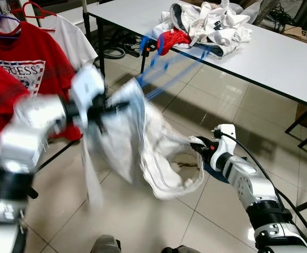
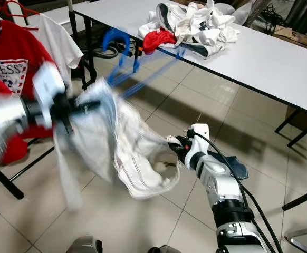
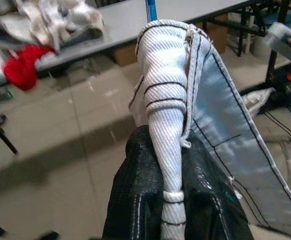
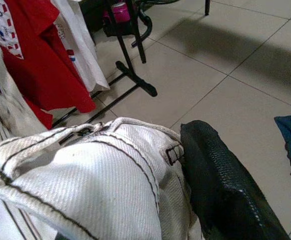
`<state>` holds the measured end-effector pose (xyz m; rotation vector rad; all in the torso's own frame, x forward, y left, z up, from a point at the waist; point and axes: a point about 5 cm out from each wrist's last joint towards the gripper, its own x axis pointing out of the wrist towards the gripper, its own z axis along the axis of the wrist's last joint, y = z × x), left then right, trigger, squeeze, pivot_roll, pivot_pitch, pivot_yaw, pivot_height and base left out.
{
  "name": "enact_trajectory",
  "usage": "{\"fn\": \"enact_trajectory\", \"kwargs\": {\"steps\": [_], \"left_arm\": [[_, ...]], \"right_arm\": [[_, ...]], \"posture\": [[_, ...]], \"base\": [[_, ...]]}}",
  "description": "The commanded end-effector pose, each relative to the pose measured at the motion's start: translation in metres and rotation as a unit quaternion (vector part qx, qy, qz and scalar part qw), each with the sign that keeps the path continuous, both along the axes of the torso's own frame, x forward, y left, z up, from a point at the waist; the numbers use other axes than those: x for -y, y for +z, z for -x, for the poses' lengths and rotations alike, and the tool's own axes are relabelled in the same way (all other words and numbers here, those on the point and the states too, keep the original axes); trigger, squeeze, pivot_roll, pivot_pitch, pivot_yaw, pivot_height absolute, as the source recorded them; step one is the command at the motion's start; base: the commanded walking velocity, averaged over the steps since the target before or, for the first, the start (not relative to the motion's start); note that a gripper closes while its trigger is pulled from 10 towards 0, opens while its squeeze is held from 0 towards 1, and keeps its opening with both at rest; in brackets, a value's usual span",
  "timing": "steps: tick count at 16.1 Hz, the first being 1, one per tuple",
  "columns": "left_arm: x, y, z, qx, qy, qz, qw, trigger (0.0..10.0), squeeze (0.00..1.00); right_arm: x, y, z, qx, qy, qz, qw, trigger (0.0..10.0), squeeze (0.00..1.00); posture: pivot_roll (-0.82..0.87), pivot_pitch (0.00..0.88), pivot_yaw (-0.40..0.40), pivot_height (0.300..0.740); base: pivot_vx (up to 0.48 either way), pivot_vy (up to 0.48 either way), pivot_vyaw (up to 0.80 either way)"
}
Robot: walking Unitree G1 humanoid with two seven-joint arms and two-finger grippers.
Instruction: Hang hanger
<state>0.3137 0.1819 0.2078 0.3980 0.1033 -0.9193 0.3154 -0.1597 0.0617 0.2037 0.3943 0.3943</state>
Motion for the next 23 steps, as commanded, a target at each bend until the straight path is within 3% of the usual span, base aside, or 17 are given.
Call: {"fn": "enact_trajectory", "kwargs": {"steps": [1,2,4,6,9,12,16,19,23], "left_arm": [[0.006,0.015,0.001,0.039,-0.011,0.002,0.999,0.0,0.0],[0.01,0.001,0.014,0.029,-0.02,0.017,0.999,0.0,0.0],[0.013,-0.009,0.023,0.022,-0.025,0.036,0.999,0.0,0.0],[0.012,-0.018,0.041,0.01,-0.049,0.062,0.997,0.0,0.0],[0.009,-0.037,0.063,-0.031,-0.098,0.012,0.995,0.0,0.0],[0.003,-0.061,0.061,-0.053,-0.08,-0.063,0.993,0.0,0.0],[0.002,-0.072,0.065,-0.061,-0.099,-0.096,0.989,0.0,0.0],[-0.012,-0.083,0.057,-0.058,-0.054,-0.16,0.984,0.0,0.0],[-0.009,-0.09,0.055,-0.059,-0.061,-0.192,0.978,0.0,0.0]], "right_arm": [[0.01,0.008,-0.003,0.014,-0.019,-0.007,1.0,0.0,0.0],[0.017,0.007,-0.003,0.01,-0.031,-0.007,0.999,0.0,0.0],[0.023,0.008,-0.004,0.008,-0.038,-0.006,0.999,0.0,0.0],[0.041,0.015,-0.015,0.002,-0.063,-0.011,0.998,0.0,0.0],[0.065,0.038,-0.033,0.005,-0.095,-0.028,0.995,0.0,0.0],[0.069,0.063,-0.048,0.026,-0.086,-0.047,0.995,0.0,0.0],[0.069,0.069,-0.053,0.029,-0.081,-0.059,0.995,0.0,0.0],[0.077,0.074,-0.053,0.034,-0.084,-0.058,0.994,0.0,0.0],[0.074,0.082,-0.056,0.048,-0.06,-0.054,0.996,0.0,0.0]], "posture": [[0.11,0.035,-0.091,0.74],[0.1,0.034,-0.084,0.74],[0.09,0.036,-0.085,0.74],[0.09,0.036,-0.094,0.74],[0.1,0.038,-0.113,0.74],[0.1,0.039,-0.12,0.74],[0.09,0.043,-0.117,0.74],[0.09,0.044,-0.116,0.74],[0.09,0.041,-0.116,0.74]], "base": [[0.0,0.0,0.0],[0.0,0.0,0.0],[0.0,0.0,0.0],[0.0,0.0,0.0],[0.0,0.0,0.0],[0.0,0.0,0.0],[0.0,0.0,0.0],[0.0,0.0,0.0],[0.0,0.0,0.0]]}}
